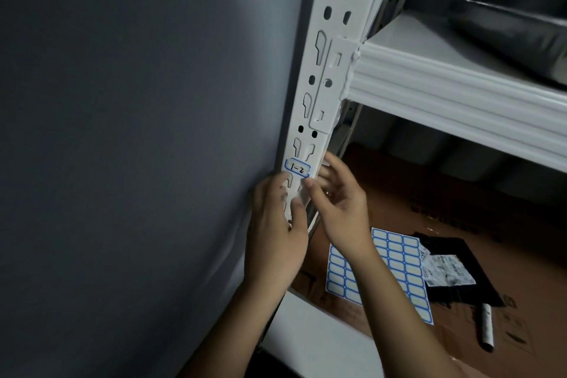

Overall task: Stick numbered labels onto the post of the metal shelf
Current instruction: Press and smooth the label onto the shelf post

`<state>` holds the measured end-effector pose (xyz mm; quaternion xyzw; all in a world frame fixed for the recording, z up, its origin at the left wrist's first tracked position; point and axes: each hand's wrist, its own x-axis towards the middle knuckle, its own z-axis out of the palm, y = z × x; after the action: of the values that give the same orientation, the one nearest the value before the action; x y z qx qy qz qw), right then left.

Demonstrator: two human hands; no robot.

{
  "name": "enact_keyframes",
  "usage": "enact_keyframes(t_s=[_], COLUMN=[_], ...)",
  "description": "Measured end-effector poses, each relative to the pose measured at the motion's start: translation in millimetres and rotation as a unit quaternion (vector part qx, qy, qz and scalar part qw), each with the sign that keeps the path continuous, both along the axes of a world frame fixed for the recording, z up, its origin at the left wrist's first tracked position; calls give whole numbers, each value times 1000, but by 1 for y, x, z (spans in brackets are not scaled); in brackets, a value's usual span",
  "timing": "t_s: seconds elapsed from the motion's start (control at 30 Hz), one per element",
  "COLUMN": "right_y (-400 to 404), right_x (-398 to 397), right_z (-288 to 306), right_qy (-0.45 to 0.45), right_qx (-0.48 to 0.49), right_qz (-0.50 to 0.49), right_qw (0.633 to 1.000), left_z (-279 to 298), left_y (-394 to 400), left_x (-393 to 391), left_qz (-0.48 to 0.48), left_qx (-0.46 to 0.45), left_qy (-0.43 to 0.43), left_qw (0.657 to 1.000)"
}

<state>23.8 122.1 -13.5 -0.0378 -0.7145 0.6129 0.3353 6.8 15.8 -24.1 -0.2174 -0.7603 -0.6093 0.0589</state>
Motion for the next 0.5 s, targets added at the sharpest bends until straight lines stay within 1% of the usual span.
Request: enact_keyframes(t_s=[0.1, 0.17, 0.33, 0.5], right_y=[6, 9, 12, 13], right_x=[2, 3, 3, 4], right_z=[1, 0, -5, -7], right_qy=[-9, -10, -3, -3], right_qx=[-9, -31, -84, -87], right_qz=[33, 44, 72, 80], right_qw=[999, 998, 994, 993], left_z=[5, 7, 11, 6], left_y=[5, 10, 18, 23], left_x=[-1, -3, -7, -3], left_qz=[36, 45, 79, 114], left_qx=[20, 33, 32, 57], left_qy=[31, 25, -6, -4], left_qw=[999, 998, 996, 992])
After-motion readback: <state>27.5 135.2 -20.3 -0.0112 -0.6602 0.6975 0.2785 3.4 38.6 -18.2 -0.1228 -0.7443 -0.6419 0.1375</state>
